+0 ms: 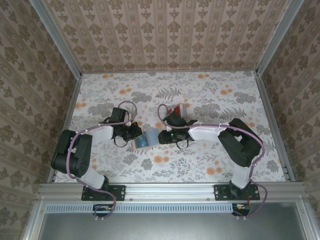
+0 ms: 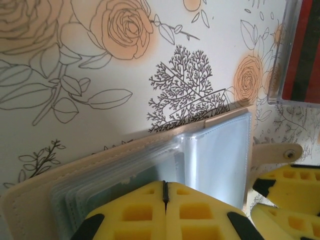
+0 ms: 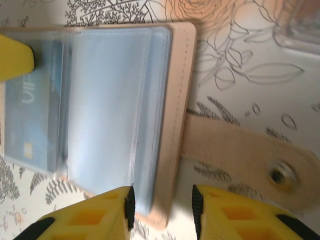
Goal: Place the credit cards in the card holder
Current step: Flip over the card slot in the card holder, then pick up the credit card from the storage box.
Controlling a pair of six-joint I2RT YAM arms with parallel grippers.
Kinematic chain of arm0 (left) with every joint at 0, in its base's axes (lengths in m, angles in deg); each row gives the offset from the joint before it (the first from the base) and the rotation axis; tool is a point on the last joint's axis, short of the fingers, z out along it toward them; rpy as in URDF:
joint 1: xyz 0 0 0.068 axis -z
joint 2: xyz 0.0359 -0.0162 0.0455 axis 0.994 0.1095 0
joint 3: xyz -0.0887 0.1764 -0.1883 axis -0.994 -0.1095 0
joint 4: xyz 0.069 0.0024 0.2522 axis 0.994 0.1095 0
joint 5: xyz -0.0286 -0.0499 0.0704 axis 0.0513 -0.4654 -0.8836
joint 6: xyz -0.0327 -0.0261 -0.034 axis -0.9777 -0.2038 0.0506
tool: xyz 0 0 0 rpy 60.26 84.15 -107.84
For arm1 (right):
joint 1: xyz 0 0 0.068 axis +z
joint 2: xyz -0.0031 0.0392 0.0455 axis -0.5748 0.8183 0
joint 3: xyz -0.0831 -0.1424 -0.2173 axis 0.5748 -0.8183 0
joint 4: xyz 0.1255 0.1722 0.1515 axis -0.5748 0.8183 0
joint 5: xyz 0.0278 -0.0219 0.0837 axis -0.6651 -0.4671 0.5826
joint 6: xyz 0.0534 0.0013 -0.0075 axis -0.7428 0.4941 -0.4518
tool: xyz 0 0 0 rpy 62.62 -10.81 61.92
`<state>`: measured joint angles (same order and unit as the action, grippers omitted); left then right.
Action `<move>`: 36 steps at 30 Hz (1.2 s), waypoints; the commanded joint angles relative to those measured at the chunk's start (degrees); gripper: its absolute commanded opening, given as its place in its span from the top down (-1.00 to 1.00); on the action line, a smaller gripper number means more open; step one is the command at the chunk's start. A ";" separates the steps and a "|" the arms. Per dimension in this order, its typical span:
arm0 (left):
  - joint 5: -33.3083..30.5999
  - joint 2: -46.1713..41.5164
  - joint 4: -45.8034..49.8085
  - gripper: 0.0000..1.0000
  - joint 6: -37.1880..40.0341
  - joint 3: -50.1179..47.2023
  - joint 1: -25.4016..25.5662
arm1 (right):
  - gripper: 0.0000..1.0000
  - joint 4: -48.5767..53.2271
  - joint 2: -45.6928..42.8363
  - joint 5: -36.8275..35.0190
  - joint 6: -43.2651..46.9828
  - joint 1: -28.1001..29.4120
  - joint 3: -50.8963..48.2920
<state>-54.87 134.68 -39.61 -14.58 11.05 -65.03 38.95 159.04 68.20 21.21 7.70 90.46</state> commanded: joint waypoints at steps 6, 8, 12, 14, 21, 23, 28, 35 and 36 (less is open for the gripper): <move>-1.95 -5.19 16.58 0.77 8.62 12.21 -1.98 | 0.20 9.97 -10.93 -4.60 -0.83 0.19 -0.23; -1.37 -6.07 18.98 0.75 10.33 14.56 -3.23 | 0.20 12.12 -13.32 -6.55 -1.24 0.15 -0.40; 0.04 -6.68 21.48 0.71 13.12 18.11 -5.63 | 0.18 14.30 -17.52 -10.15 -2.42 -0.17 -1.73; 0.50 -6.17 21.91 0.69 14.09 19.45 -6.42 | 0.17 14.97 -18.78 -10.98 -3.00 -0.87 -2.26; 4.02 -3.38 15.94 0.63 10.68 20.53 -6.83 | 0.14 17.75 -21.99 -15.05 -3.20 -3.49 -2.45; 2.74 -2.68 14.00 0.62 10.09 20.83 -6.55 | 0.13 18.09 -22.50 -15.31 -2.94 -5.02 -2.34; -0.47 0.05 6.32 0.61 6.95 19.55 -6.22 | 0.04 19.96 -21.80 -15.36 -1.26 -9.67 0.05; -3.19 3.36 1.01 0.58 5.25 17.09 -3.30 | 0.02 21.90 -18.39 -16.46 -0.90 -13.42 6.22; -2.88 3.80 -0.51 0.58 4.68 15.93 -2.75 | 0.01 21.96 -17.59 -16.71 -0.82 -13.72 7.44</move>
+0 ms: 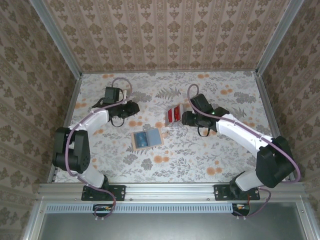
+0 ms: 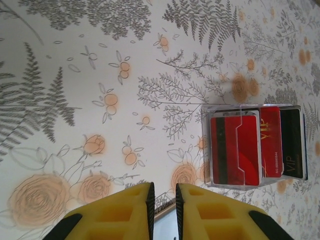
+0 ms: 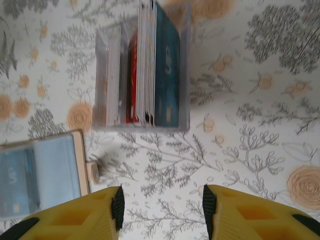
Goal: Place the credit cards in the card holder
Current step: Pick up the credit card from the storage box.
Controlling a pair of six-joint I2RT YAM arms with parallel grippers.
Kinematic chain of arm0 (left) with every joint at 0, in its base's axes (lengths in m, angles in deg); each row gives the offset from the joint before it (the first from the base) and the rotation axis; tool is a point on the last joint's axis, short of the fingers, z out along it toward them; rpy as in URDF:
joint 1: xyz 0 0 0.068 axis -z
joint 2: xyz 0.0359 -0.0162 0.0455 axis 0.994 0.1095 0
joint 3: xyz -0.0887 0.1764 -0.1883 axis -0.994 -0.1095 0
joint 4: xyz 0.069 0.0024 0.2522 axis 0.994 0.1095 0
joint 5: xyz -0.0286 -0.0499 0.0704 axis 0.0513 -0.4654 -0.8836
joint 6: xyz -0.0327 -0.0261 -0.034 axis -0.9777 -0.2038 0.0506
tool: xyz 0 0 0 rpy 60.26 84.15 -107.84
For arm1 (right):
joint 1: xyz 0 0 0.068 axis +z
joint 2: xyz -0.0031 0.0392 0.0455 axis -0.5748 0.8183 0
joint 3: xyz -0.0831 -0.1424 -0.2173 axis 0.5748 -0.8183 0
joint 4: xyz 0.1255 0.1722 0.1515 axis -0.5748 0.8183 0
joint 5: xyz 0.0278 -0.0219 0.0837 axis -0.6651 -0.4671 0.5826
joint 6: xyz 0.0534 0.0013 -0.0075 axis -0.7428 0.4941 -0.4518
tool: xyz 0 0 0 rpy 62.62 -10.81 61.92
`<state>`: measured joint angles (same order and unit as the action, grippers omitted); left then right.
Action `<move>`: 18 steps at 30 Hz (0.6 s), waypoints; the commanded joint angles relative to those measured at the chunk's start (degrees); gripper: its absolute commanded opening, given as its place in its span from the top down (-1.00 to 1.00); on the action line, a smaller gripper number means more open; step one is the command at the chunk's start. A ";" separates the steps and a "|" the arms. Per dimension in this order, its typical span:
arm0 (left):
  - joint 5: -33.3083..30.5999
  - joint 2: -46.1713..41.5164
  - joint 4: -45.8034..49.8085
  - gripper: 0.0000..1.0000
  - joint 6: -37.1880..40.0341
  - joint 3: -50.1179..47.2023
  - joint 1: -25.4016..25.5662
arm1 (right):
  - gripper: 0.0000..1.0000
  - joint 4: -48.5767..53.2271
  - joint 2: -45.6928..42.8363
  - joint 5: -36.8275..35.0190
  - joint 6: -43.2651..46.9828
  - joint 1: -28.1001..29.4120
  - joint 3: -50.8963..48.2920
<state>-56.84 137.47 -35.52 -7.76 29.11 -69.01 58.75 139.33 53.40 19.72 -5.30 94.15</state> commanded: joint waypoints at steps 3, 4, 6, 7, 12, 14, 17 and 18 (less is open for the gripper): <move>0.16 3.26 -7.76 0.57 -3.60 -4.00 2.47 | -0.02 2.89 5.47 -1.84 0.58 -1.37 7.92; 0.78 4.00 -8.16 0.56 -4.09 -4.24 2.69 | -0.03 2.92 6.85 -1.78 0.35 -1.37 9.29; 1.27 4.84 -8.45 0.54 -4.72 -4.68 3.08 | -0.03 2.91 9.60 -1.13 -0.07 -1.39 11.89; 1.55 5.35 -7.92 0.54 -4.65 -4.54 3.37 | -0.03 2.94 11.08 -1.08 -0.42 -1.37 12.94; 1.35 5.47 -6.10 0.52 -3.77 -4.21 5.26 | -0.04 4.44 15.19 -1.77 -0.29 -1.65 16.23; -0.13 4.98 -8.09 0.51 -2.70 -5.46 7.08 | -0.04 3.60 16.25 -1.07 1.24 -1.76 16.66; -2.45 5.56 -9.39 0.49 -0.90 -5.65 9.83 | -0.04 3.53 17.92 -0.20 4.60 -2.36 16.97; -2.50 5.89 -9.49 0.49 -1.07 -5.28 10.29 | -0.04 3.54 18.62 0.14 5.66 -2.86 17.29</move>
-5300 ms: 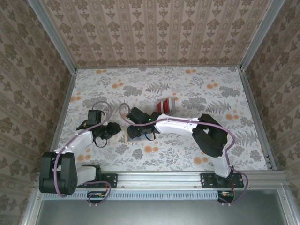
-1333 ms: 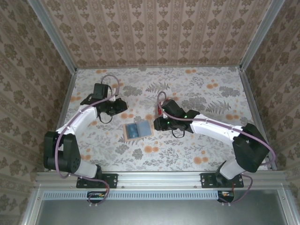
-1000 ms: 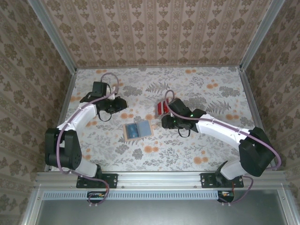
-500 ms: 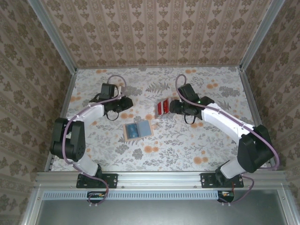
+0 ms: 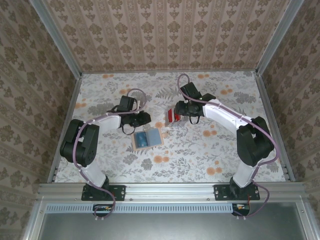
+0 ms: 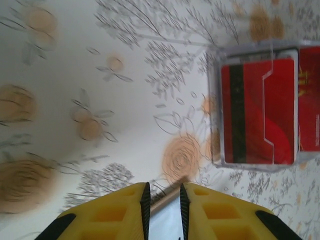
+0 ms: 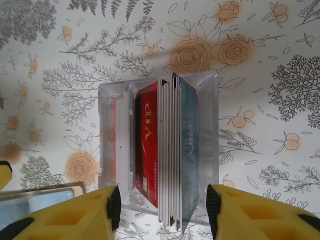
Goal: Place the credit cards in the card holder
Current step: Pick up the credit card from the storage box.
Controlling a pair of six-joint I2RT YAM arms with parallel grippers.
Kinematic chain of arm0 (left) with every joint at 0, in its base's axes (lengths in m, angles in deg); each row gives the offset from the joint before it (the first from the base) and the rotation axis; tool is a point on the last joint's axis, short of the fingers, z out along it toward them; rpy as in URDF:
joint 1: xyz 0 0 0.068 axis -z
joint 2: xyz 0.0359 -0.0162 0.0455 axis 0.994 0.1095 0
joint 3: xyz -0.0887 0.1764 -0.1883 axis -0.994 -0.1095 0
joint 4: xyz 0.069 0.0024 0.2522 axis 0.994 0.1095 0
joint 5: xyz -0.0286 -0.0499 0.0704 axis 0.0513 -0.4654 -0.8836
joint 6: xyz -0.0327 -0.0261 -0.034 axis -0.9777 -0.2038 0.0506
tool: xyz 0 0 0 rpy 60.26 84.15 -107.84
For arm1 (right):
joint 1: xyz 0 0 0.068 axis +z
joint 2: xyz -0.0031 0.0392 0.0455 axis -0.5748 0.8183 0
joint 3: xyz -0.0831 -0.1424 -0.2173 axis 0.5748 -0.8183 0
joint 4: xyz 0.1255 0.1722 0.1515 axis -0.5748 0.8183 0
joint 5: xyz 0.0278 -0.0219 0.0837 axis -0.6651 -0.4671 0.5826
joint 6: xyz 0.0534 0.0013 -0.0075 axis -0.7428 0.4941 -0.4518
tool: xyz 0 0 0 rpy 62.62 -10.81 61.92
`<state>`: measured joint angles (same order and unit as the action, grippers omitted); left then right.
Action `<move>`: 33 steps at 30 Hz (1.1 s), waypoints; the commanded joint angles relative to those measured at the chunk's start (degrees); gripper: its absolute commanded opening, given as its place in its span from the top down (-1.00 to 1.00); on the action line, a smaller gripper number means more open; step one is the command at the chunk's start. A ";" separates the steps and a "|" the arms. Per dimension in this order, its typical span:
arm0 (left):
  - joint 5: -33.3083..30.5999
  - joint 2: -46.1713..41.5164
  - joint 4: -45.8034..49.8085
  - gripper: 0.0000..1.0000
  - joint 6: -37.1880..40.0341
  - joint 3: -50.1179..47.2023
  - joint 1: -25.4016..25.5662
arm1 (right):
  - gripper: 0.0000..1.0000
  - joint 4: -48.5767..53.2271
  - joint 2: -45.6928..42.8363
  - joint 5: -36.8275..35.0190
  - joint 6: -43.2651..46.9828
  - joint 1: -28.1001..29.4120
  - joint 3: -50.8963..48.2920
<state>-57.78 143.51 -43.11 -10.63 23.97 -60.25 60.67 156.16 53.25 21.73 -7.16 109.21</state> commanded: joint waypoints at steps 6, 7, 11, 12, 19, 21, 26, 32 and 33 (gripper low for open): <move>-6.05 0.84 -1.75 0.42 0.25 3.96 5.07 | -0.06 1.82 3.57 7.03 7.73 -5.92 4.35; -6.33 1.42 -2.01 0.42 -0.54 5.11 5.34 | -0.06 2.04 4.16 9.10 7.96 -6.65 4.80; -6.38 4.23 -2.96 0.41 -1.31 8.80 6.91 | -0.07 1.63 5.41 13.15 8.36 -7.27 4.86; -5.76 5.34 -2.32 0.41 -1.05 10.27 7.11 | -0.07 1.59 5.45 13.83 8.32 -7.22 4.64; -4.31 8.70 1.88 0.41 1.94 16.10 8.30 | -0.08 0.00 7.40 17.45 9.02 -7.12 5.95; -4.31 8.92 1.62 0.41 1.81 16.14 8.52 | -0.08 0.41 8.57 17.34 9.85 -6.99 6.69; -3.58 10.47 0.55 0.40 1.03 16.07 8.92 | -0.09 1.01 11.39 18.32 9.89 -6.46 8.38; -1.50 12.30 0.37 0.40 0.69 16.97 9.39 | -0.10 3.01 12.18 16.93 9.89 -4.72 10.04; -1.53 12.47 0.28 0.40 0.71 16.81 9.47 | -0.10 3.43 12.11 16.03 9.91 -4.42 10.14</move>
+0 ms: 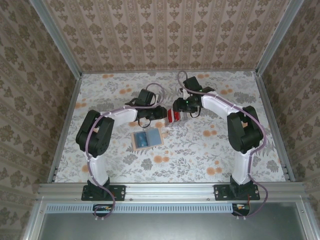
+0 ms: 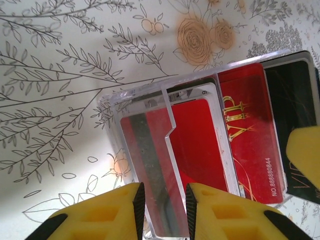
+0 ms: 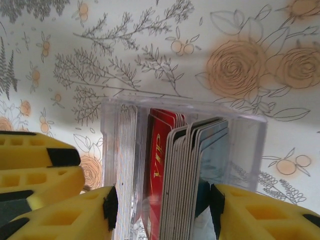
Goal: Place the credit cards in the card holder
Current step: Pick up the credit card from the storage box.
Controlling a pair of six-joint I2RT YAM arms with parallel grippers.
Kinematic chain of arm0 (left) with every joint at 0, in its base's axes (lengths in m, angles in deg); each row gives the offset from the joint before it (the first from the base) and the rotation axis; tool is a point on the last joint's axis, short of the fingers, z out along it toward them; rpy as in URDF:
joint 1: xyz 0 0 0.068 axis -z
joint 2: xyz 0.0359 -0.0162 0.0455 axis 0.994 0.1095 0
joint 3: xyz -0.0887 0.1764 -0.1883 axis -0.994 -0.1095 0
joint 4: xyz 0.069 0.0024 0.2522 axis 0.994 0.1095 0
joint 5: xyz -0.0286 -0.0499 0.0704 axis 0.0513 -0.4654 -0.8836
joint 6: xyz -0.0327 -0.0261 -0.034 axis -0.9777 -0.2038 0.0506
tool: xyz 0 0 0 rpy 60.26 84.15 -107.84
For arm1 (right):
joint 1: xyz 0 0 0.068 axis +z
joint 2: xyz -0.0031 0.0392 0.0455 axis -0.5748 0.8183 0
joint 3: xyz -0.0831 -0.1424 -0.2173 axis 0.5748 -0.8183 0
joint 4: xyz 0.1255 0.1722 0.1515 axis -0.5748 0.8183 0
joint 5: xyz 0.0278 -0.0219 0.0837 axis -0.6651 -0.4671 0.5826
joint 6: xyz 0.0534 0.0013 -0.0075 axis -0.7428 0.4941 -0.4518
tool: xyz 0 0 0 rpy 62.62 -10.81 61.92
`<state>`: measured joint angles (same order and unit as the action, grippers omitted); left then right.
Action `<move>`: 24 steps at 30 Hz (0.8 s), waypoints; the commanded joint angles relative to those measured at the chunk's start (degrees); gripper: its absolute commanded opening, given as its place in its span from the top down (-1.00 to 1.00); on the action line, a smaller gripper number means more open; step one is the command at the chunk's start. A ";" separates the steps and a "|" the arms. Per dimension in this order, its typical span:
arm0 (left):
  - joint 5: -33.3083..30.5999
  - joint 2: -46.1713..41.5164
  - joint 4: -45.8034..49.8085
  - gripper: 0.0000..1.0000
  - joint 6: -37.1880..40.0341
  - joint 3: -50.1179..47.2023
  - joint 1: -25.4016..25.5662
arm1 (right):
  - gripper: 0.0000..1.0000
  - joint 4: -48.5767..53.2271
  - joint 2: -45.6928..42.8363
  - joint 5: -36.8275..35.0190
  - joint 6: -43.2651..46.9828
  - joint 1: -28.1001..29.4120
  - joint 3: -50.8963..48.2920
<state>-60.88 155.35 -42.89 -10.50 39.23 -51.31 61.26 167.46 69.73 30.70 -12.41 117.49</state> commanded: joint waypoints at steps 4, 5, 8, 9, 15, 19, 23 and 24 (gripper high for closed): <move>2.68 1.52 -0.52 0.40 0.34 0.56 0.56 | -0.10 3.59 0.53 -3.34 0.91 1.66 1.52; 2.83 1.51 -0.80 0.40 0.23 0.18 0.56 | -0.10 3.66 0.49 -3.47 0.85 1.83 1.38; 3.26 1.52 -1.76 0.40 -0.20 -0.89 0.56 | -0.09 3.18 -0.22 -3.39 0.23 2.50 0.64; 3.32 1.57 -1.94 0.40 -0.21 -1.04 0.56 | -0.09 3.16 -0.67 -3.39 0.15 2.70 0.46; 3.45 1.59 -3.21 0.40 -1.03 -2.06 0.64 | -0.09 2.29 -4.67 -3.22 -0.52 3.08 -0.93; 3.45 1.68 -3.61 0.40 -1.25 -1.98 0.97 | -0.08 2.43 -5.79 -3.41 -0.34 3.12 -1.58; 3.36 1.71 -3.41 0.40 -1.32 -1.72 1.26 | -0.08 3.28 -5.48 -4.39 0.41 2.99 -1.51; 3.28 1.78 -3.29 0.40 -1.30 -1.71 1.34 | -0.07 3.25 -5.45 -4.60 0.45 2.91 -1.65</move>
<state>-58.52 156.36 -45.12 -10.80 37.70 -50.81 62.75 163.35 66.65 30.50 -9.67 116.82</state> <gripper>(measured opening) 0.301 0.537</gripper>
